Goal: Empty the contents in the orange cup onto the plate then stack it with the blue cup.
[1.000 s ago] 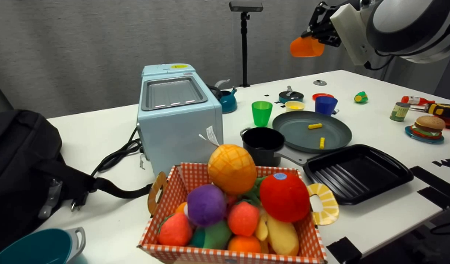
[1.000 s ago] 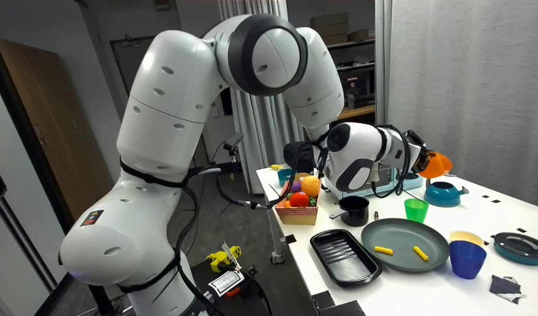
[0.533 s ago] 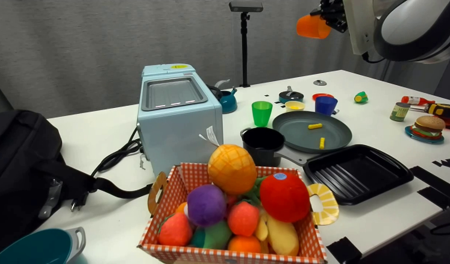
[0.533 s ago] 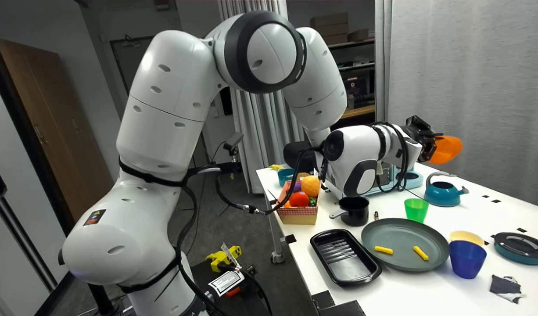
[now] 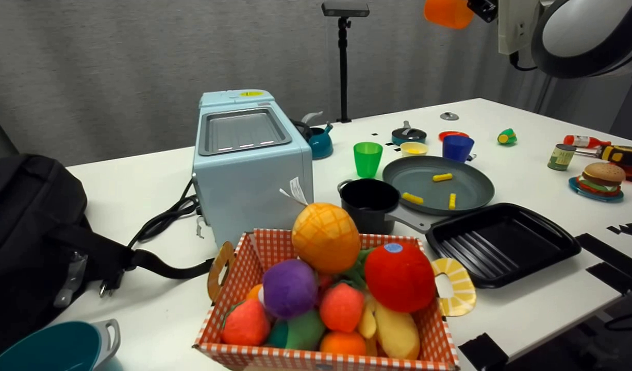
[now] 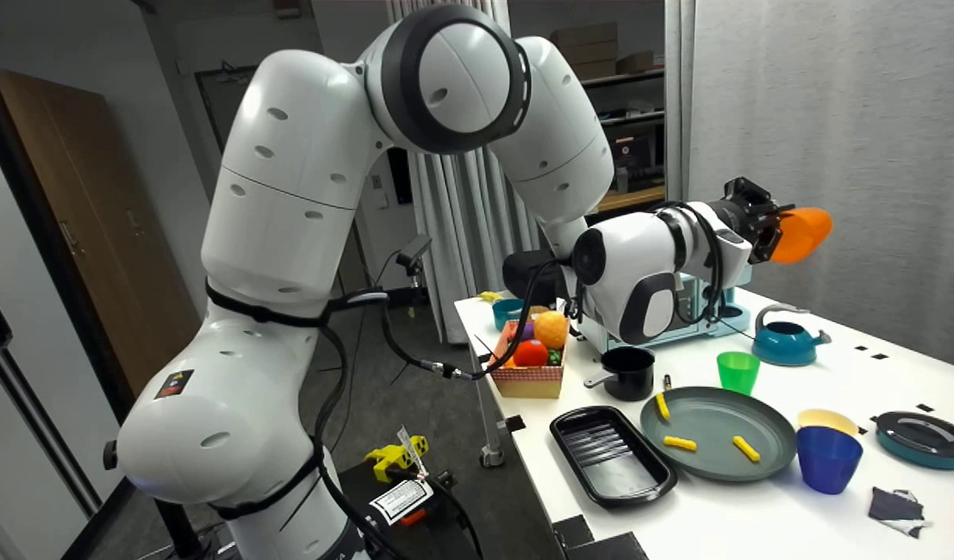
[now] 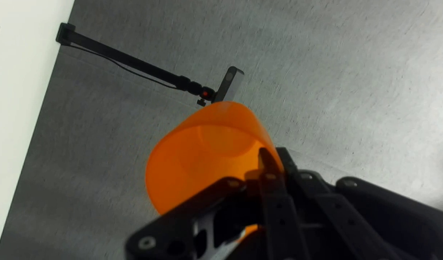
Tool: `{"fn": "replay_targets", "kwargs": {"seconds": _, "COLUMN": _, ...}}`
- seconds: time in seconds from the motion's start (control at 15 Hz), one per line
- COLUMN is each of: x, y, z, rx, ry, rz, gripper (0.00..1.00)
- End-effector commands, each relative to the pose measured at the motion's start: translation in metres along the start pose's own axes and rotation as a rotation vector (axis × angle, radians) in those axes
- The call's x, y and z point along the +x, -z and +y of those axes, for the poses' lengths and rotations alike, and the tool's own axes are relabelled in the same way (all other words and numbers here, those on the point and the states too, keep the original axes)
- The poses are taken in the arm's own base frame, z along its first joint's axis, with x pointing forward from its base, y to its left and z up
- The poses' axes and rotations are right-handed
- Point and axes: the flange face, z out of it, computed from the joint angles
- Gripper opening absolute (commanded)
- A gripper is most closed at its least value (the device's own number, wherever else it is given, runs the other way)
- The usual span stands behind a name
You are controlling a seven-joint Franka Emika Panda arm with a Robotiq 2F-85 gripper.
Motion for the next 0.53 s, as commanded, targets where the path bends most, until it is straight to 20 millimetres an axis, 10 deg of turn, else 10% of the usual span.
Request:
{"fn": "replay_targets", "kwargs": {"seconds": 0.0, "x": 0.003, "y": 0.007, "z": -0.004, "rx": 0.029, "ry": -0.003, "rz": 0.006, "gripper": 0.01}}
{"fn": "replay_targets", "kwargs": {"seconds": 0.47, "x": 0.02, "y": -0.017, "z": 0.006, "rx": -0.129, "ry": 0.059, "rz": -0.027, "gripper": 0.01}}
